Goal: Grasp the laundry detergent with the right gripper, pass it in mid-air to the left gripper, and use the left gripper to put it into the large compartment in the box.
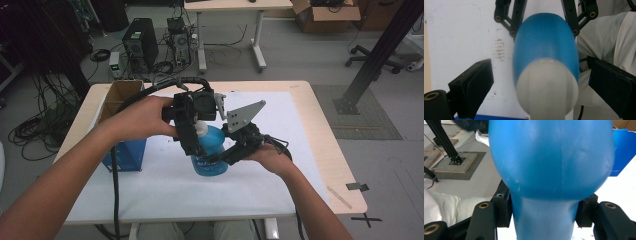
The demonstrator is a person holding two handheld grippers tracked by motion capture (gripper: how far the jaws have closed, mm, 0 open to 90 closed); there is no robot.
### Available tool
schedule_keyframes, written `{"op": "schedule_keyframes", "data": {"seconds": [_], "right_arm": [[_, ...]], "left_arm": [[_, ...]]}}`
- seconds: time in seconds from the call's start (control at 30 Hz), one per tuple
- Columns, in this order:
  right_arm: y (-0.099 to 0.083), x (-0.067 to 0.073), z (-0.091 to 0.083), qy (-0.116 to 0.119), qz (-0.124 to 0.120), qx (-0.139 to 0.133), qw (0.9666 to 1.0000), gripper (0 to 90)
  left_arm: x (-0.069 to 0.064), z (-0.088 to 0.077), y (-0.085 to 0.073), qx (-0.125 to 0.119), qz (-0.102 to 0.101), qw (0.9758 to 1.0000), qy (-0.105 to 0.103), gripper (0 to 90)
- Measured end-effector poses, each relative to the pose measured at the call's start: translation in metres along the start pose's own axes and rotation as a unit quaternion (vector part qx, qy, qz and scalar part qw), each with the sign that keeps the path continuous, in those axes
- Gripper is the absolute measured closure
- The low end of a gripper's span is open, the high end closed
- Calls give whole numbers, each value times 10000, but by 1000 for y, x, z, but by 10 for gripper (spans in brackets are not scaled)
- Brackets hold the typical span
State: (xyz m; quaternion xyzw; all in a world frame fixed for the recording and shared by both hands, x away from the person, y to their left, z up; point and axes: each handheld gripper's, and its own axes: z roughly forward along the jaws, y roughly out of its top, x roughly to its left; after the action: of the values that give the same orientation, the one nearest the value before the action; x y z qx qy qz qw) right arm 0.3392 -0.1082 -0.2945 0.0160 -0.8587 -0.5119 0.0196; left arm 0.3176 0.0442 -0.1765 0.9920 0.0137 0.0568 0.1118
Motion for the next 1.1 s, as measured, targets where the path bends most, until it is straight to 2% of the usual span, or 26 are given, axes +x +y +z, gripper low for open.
{"op": "schedule_keyframes", "data": {"seconds": [0.4, 1.1], "right_arm": [[1, -1, 2, 6, -2, 14, 10000, 434], [0, -1, 2, -14, 19, 2, 10000, 434]], "left_arm": [[-2, 8, 2, 37, 58, 9999, -83, 120], [-2, 10, 2, 104, 44, 9999, -27, 237]]}}
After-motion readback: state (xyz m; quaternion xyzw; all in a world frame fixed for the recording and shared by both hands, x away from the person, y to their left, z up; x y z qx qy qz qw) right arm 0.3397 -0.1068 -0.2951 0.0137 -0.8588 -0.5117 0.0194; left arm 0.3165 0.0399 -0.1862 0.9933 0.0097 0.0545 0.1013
